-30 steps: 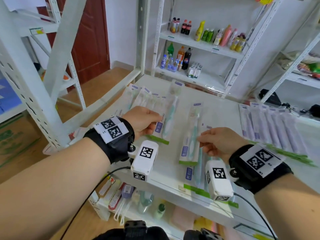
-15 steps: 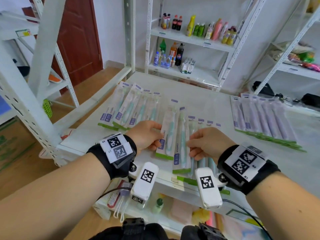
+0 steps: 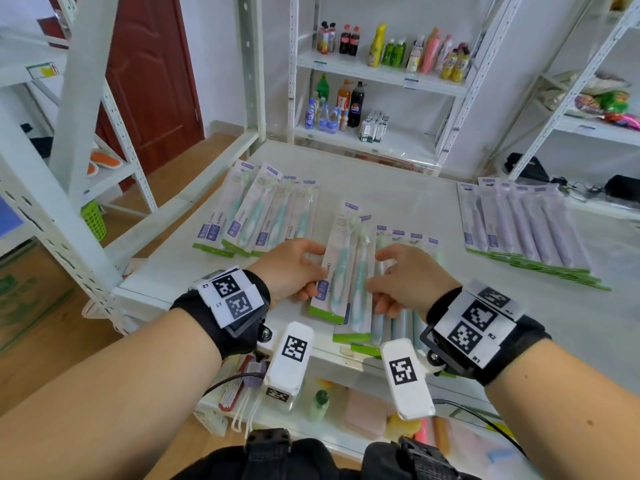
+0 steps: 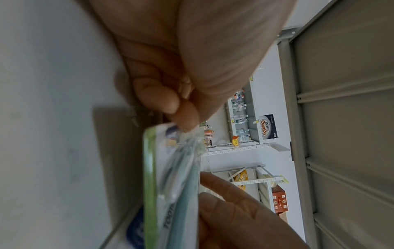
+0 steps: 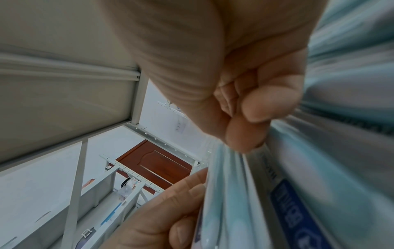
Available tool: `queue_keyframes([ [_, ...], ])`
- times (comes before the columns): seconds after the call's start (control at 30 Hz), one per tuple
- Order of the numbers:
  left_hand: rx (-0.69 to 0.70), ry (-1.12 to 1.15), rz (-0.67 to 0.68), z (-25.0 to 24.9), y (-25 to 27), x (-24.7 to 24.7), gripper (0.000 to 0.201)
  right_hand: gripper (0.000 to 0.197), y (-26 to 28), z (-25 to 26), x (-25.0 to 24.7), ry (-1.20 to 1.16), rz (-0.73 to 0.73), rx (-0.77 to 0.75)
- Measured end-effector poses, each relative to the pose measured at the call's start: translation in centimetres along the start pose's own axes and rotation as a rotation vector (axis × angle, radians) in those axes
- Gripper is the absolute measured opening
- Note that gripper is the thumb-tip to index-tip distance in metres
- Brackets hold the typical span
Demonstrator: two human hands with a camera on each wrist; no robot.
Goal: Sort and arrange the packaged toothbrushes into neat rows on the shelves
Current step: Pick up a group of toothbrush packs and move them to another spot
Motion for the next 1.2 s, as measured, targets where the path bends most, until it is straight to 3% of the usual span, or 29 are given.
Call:
queue_keyframes([
  [0.2,-0.006,-0.064,0.015,0.0,0.0,0.2,0.040,0.057,0.1,-0.2,0.1,0.056,-0.007,-0.011],
  [0.47,-0.002,-0.078,0.016,0.2,-0.1,0.1,0.032,0.035,0.2,-0.2,-0.6,0.205,-0.105,-0.110],
  [0.77,0.026,-0.113,0.031,0.4,-0.1,-0.1,0.026,0.019,0.6,-1.0,-2.4,0.079,-0.215,-0.182],
  [1.0,0.070,-0.143,0.058,0.4,-0.1,-0.2,0.040,0.030,1.9,-3.5,-4.9,-0.009,-0.390,-0.169],
  [1.2,0.027,-0.162,0.032,0.1,-0.4,-0.2,0.056,0.045,2.9,-5.7,-6.4,0.013,-0.383,-0.075],
])
Point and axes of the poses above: each hand's wrist, its own y-axis away from the middle knuckle, its own x-axis out of the palm, z = x × y, the point moved 3 cm from there along -y, towards the middle knuckle, and after that the axes turned 9 degrees about z, right-handed, at the moved point
